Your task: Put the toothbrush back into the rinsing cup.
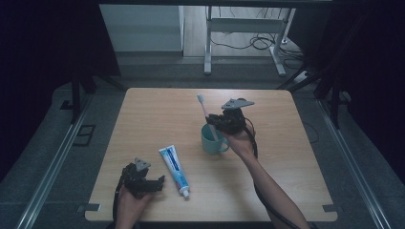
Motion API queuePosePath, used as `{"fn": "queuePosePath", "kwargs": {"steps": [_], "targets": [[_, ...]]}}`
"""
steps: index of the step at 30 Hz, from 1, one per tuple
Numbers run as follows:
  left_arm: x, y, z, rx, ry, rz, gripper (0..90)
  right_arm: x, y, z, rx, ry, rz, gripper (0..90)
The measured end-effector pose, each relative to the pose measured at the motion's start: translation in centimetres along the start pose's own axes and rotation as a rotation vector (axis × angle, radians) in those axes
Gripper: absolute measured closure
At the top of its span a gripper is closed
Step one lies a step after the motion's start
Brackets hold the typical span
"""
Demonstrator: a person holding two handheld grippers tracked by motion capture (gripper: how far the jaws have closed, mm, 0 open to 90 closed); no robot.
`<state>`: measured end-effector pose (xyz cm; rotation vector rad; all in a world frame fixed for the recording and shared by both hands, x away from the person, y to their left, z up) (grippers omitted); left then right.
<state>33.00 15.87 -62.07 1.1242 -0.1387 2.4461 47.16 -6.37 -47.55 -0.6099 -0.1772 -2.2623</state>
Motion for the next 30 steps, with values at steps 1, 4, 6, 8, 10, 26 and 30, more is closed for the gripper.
{"fn": "queuePosePath", "kwargs": {"steps": [1,4,6,8,10,26,30], "targets": [[0.0,0.0,0.0,0.001,0.000,0.000,0.0,-0.1,0.0,-0.2,0.000,-0.004,0.000,78.7],[0.0,0.0,0.0,0.001,0.000,0.000,0.0,-0.3,0.0,-0.6,-0.002,-0.009,0.000,78.7],[0.0,0.0,0.0,0.001,0.000,0.000,0.0,-0.6,0.1,-1.1,-0.002,-0.019,-0.003,78.7],[0.0,0.0,0.0,0.001,0.000,0.000,0.0,-0.8,0.2,-1.5,-0.004,-0.024,-0.005,78.7],[0.0,0.0,0.0,0.001,0.000,-0.001,0.0,-1.2,0.3,-2.3,-0.012,-0.035,-0.007,78.6],[0.0,0.1,0.0,0.008,0.001,0.000,0.0,-2.6,0.8,-5.3,-0.039,-0.094,-0.004,78.4],[0.0,0.1,0.0,0.008,0.001,0.000,0.0,-2.7,0.8,-5.4,-0.050,-0.097,0.001,78.1]]}}
Point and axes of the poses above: each handheld gripper's, and its own axes: x roughly backward along the jaws, z roughly out of its top, y roughly to its right, the point moved 10 cm from there along -x, roughly forward along the jaws, and after that the axes turned 5 degrees about -z, right-handed, at the moved point
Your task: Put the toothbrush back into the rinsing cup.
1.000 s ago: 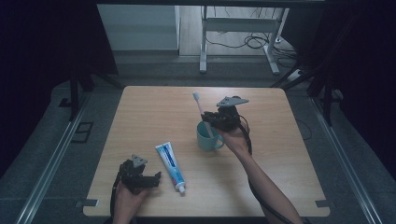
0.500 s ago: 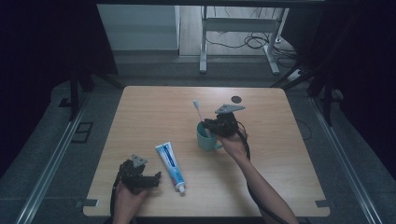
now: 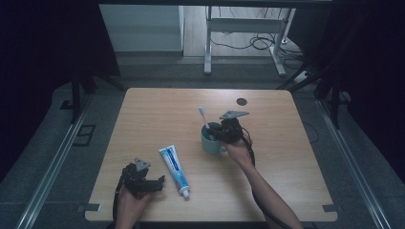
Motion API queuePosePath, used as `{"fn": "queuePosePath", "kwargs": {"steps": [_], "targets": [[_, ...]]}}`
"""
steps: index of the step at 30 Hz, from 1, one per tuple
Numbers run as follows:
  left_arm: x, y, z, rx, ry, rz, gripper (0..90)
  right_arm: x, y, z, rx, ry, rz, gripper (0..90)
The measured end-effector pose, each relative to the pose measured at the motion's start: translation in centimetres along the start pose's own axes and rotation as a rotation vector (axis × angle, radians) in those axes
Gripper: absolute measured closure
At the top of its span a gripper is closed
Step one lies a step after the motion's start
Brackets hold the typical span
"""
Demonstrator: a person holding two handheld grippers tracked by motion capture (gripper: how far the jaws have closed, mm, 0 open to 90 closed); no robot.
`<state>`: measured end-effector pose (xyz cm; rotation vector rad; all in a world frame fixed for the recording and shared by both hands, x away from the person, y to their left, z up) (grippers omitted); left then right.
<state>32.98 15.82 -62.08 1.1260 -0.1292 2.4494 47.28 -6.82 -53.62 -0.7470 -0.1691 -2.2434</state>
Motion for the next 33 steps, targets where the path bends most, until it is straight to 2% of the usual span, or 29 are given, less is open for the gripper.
{"fn": "queuePosePath", "kwargs": {"steps": [7,10,20,28,33], "targets": [[0.0,0.0,0.0,0.000,0.000,-0.001,0.0,0.0,-0.1,-0.2,-0.001,-0.015,0.004,77.4],[0.0,0.0,0.0,0.000,0.000,0.000,0.0,0.1,-0.2,-0.3,0.008,-0.027,-0.001,74.1],[0.0,0.0,0.0,-0.001,0.000,0.000,0.0,0.9,-0.2,0.4,0.016,-0.002,-0.002,70.7],[0.0,0.0,0.0,-0.001,0.000,0.000,0.0,2.0,0.0,0.5,0.030,-0.003,0.009,62.1],[0.0,0.0,0.0,0.000,-0.001,-0.001,0.0,2.6,0.4,0.3,0.021,-0.003,0.009,56.4]]}}
Point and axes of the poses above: each handheld gripper's, and its own axes: x roughly backward along the jaws, z roughly out of its top, y roughly to its right, the point moved 10 cm from there along -x, roughly forward along the jaws, and after that the axes turned 5 degrees about -z, right-handed, at the moved point
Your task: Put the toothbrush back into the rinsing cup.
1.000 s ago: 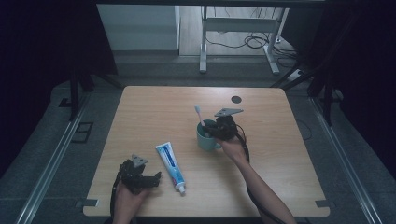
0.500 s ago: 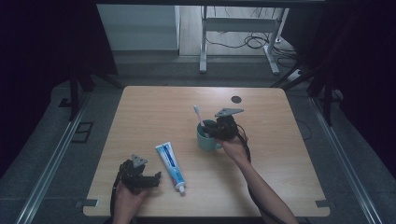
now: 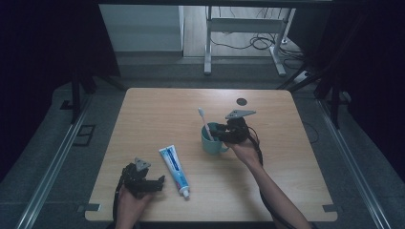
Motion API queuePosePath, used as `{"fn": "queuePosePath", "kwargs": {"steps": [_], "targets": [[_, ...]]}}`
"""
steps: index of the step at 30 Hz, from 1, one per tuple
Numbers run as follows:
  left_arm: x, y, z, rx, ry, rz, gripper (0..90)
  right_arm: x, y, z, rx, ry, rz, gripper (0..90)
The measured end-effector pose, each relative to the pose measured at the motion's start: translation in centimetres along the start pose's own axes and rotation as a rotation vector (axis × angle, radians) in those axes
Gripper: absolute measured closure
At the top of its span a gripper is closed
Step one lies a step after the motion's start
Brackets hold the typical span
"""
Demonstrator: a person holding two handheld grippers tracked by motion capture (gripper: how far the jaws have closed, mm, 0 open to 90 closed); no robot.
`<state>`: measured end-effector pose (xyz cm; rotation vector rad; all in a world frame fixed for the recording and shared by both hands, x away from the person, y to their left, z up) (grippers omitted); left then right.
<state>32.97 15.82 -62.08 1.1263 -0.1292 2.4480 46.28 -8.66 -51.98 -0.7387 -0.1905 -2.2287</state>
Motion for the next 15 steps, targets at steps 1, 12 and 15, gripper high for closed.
{"fn": "queuePosePath", "kwargs": {"steps": [1,12,15], "targets": [[0.0,0.0,0.0,0.000,0.000,0.001,0.0,0.3,0.2,0.0,0.000,0.002,0.000,54.5],[0.0,0.0,0.0,0.000,0.000,-0.001,0.0,1.3,-0.2,-0.1,0.010,0.019,0.033,46.4],[0.0,0.0,0.0,0.000,0.000,0.000,0.0,1.7,-0.4,-0.2,0.016,0.016,0.041,45.7]]}}
Point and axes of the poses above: each handheld gripper's, and its own axes: x roughly backward along the jaws, z roughly out of its top, y roughly to its right, the point moved 10 cm from there along -x, roughly forward along the jaws, and after that the axes turned 5 degrees about -z, right-handed, at the moved point
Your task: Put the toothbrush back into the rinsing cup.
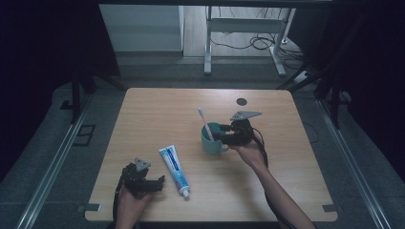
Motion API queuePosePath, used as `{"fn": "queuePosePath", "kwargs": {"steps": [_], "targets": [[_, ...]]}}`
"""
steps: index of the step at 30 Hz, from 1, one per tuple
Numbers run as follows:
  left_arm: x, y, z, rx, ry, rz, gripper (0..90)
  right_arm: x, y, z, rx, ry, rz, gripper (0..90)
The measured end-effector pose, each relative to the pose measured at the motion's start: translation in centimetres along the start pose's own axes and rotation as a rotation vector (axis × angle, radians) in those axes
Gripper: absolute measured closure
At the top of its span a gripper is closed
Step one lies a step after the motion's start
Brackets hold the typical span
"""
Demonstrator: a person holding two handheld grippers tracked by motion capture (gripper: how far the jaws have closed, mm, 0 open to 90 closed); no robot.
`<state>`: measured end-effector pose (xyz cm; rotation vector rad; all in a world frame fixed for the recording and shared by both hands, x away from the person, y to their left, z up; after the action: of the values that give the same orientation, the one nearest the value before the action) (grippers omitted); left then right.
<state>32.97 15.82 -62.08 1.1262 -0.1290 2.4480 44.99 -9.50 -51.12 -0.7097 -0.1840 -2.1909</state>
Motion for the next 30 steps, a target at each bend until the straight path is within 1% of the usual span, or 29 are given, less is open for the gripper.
{"fn": "queuePosePath", "kwargs": {"steps": [4,10,11,13,16,17,24,30], "targets": [[0.0,0.0,0.0,0.000,0.000,0.000,0.0,0.8,-0.2,0.2,0.026,0.000,0.001,43.3],[0.0,0.0,0.0,0.000,0.000,0.001,0.0,1.7,-0.2,0.3,0.044,0.004,-0.003,39.3],[0.0,0.0,0.0,0.000,-0.001,-0.001,0.0,2.0,-0.2,0.2,0.049,0.003,-0.002,38.0],[0.0,0.0,0.0,0.000,0.000,0.000,0.0,2.1,-0.3,0.2,0.052,0.002,-0.003,37.4],[0.0,0.0,0.0,0.000,0.000,0.001,0.0,2.5,-0.3,-0.2,0.066,-0.004,-0.005,35.8],[0.0,0.0,0.0,0.000,0.000,0.001,0.0,2.7,-0.3,-0.5,0.078,-0.003,-0.005,35.5],[0.0,0.0,0.0,0.003,0.000,0.003,0.0,3.3,-0.4,-1.4,0.068,0.002,0.001,35.0],[0.1,0.0,-0.1,0.002,-0.004,0.005,0.0,4.0,-0.3,-2.5,0.065,-0.002,0.007,32.3]]}}
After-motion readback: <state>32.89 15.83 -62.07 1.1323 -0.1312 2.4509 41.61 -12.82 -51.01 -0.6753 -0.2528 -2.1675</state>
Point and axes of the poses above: each handheld gripper's, and its own axes: x roughly backward along the jaws, z roughly out of its top, y roughly to its right, the point moved 10 cm from there along -x, roughly forward along the jaws, and after that the axes turned 5 degrees about -z, right-handed, at the moved point
